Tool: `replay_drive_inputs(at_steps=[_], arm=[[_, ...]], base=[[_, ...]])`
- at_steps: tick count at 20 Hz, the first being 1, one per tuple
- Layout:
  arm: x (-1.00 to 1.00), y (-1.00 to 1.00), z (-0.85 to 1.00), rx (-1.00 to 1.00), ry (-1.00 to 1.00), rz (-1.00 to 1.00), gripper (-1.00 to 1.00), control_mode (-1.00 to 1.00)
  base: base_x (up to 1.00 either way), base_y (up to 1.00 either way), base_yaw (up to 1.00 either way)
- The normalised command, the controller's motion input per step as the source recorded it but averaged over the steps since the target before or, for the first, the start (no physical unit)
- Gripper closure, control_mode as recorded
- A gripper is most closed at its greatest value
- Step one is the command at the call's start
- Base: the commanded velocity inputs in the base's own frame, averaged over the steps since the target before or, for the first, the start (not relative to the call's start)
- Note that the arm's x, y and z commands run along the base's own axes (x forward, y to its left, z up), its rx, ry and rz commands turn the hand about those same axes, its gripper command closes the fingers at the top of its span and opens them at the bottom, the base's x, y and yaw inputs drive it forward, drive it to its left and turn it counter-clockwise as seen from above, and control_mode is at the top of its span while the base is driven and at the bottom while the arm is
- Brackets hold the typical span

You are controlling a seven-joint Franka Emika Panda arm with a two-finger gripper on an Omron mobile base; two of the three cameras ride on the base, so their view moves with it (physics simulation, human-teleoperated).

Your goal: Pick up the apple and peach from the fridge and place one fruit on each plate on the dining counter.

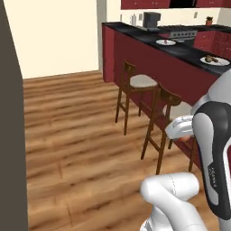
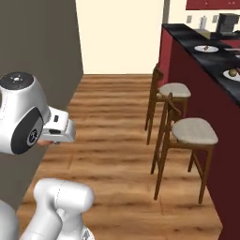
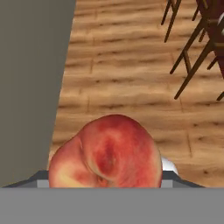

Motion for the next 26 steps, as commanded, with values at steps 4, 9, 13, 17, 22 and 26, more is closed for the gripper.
replay_drive_inputs(at_steps=[4, 9, 13, 17, 22, 26], arm=[[0.0, 0.0, 0.0, 0.0, 0.0, 0.0, 1.0, 1.0], [0.0, 0.0, 0.0, 0.0, 0.0, 0.0, 1.0, 1.0], [0.0, 0.0, 0.0, 0.0, 0.0, 0.0, 1.0, 1.0], [0.0, 0.0, 0.0, 0.0, 0.0, 0.0, 1.0, 1.0], [0.0, 0.0, 0.0, 0.0, 0.0, 0.0, 1.0, 1.0], [0.0, 0.0, 0.0, 0.0, 0.0, 0.0, 1.0, 1.0]], base=[[1.0, 1.0, -0.33], [1.0, 0.98, -0.32], [1.0, 0.94, -0.33], [1.0, 0.81, -0.28], [1.0, 0.35, -0.11], [1.0, 0.32, -0.12]])
